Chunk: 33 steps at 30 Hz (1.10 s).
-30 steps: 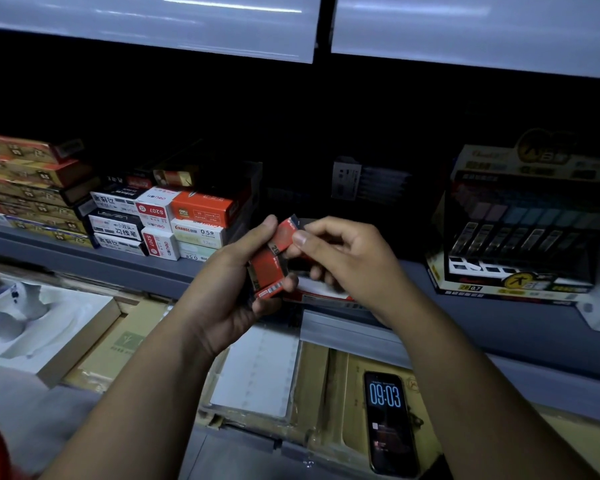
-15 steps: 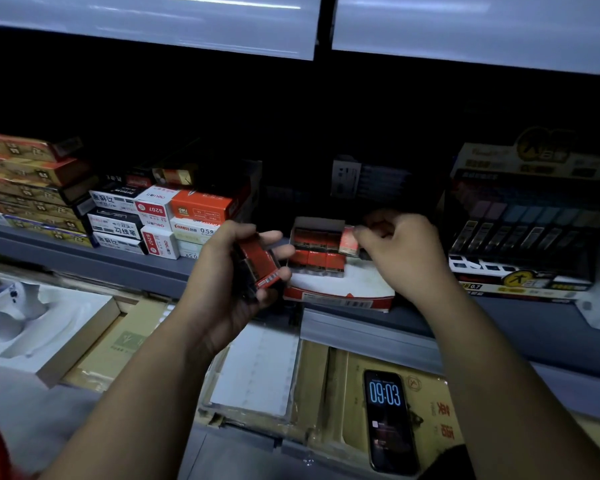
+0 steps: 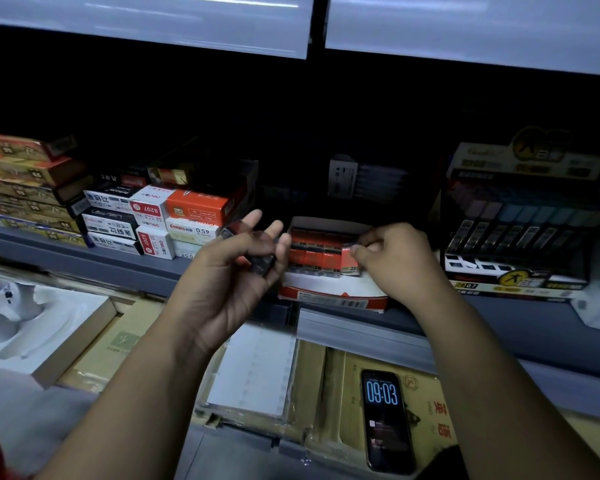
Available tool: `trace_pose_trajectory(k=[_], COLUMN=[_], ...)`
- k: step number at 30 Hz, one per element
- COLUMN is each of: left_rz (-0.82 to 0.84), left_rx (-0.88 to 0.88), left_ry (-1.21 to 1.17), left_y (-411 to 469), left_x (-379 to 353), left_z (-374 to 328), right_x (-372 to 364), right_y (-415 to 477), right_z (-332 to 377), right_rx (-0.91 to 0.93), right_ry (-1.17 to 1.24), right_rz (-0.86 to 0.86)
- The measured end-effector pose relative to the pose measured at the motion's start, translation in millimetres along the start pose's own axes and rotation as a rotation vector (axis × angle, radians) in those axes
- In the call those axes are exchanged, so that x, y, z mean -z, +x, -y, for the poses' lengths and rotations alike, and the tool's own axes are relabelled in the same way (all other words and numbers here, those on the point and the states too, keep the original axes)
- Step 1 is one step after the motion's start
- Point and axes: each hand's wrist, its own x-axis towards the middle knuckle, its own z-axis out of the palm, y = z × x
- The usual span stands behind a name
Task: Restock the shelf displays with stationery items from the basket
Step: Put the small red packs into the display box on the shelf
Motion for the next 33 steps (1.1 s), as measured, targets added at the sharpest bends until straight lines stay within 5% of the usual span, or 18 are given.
trace_pose_trajectory(k=[9, 16, 25, 30, 33], left_rz=[0.035, 0.077, 0.081, 0.154, 0.171], left_rx=[0.032, 0.029, 0.026, 0.071, 0.073], left_ry=[-0.016, -0.054, 0.011, 0.111, 0.213], left_y=[0, -1, 0, -3, -3], left_x=[3, 3, 3, 4, 5], left_z=[-1, -1, -1, -2, 0], right_x=[0, 7, 3, -7, -16], right_y=[-4, -16, -16, -21, -24], right_z=[3, 13, 18, 35, 39], right_rx=[0.005, 0.105, 0.205, 0.335, 0.419], right_ry=[-0.101, -0.25, -0.331, 0.241, 0.261], right_rz=[0.015, 0.192, 0.026, -0.08, -0.033])
